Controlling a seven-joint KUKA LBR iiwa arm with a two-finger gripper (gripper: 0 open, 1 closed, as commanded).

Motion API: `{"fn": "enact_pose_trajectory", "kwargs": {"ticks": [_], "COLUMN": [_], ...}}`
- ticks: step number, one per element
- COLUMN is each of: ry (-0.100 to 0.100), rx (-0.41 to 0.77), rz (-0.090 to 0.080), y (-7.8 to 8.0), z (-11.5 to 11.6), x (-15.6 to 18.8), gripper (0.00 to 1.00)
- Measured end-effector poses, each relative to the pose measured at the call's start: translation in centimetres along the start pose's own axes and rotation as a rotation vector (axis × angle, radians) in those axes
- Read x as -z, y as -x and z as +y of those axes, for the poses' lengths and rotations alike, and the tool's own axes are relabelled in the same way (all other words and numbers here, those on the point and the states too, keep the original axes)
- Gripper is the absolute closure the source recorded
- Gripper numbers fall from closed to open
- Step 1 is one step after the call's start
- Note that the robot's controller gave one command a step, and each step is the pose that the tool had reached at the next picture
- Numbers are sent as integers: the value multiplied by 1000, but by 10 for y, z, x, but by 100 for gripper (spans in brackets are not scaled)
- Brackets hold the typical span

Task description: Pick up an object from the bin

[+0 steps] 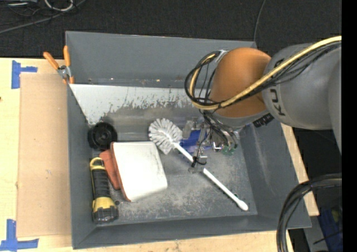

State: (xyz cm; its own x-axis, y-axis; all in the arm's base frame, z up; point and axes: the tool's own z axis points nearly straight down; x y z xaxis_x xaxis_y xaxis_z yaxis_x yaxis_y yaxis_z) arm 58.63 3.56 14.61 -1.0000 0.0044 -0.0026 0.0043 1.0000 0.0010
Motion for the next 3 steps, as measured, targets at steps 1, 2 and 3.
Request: {"fn": "enact_pose_trajectory", "kwargs": {"ticks": [1,2,3], "ry": [3,1,2], "rx": [-23,-123,-72], "rz": [-3,-3,-4], "y": [27,28,28], "z": [-28,-44,-36], "x": [-80,-77,-77], "gripper": [0,0,0]}}
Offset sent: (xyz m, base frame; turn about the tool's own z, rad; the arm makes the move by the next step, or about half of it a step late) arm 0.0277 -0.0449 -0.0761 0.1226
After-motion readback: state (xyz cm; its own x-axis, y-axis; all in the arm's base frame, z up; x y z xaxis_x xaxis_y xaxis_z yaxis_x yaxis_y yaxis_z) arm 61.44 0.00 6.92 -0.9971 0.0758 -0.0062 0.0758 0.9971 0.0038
